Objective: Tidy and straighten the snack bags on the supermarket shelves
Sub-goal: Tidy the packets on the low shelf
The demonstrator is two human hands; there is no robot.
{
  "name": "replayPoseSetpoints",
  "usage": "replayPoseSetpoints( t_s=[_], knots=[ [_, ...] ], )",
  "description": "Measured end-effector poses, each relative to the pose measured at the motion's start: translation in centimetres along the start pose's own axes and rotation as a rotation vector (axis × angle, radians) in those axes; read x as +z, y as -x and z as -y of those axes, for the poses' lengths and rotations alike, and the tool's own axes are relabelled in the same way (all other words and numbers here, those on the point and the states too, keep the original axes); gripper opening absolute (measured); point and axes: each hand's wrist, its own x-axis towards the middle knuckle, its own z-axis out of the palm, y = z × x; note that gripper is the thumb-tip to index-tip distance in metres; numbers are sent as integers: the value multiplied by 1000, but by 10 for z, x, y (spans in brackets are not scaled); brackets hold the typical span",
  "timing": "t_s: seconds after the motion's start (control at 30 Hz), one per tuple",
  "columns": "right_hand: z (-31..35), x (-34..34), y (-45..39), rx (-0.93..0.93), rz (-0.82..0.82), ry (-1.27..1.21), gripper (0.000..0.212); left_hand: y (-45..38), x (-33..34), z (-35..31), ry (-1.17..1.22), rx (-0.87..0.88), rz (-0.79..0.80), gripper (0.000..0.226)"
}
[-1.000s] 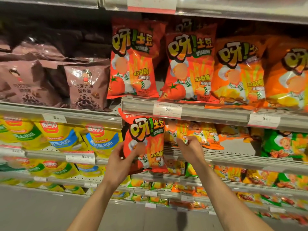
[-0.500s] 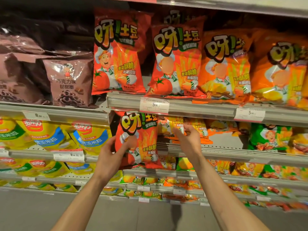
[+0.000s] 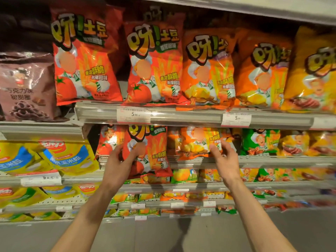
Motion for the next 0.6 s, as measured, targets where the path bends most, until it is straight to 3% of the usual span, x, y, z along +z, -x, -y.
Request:
replayPoseSetpoints(
  t_s=[0.37, 0.5, 0.6],
  knots=[
    [-21, -39, -27, 46, -87, 29, 60, -5, 36, -10, 11, -7, -24, 49],
    [-25, -40, -39, 45, -94, 59, 59, -7, 39, -11, 31, 17, 0, 28],
    [-30, -40, -45, 44, -99, 119, 59, -8, 42, -14, 27, 35, -3, 27]
  ],
)
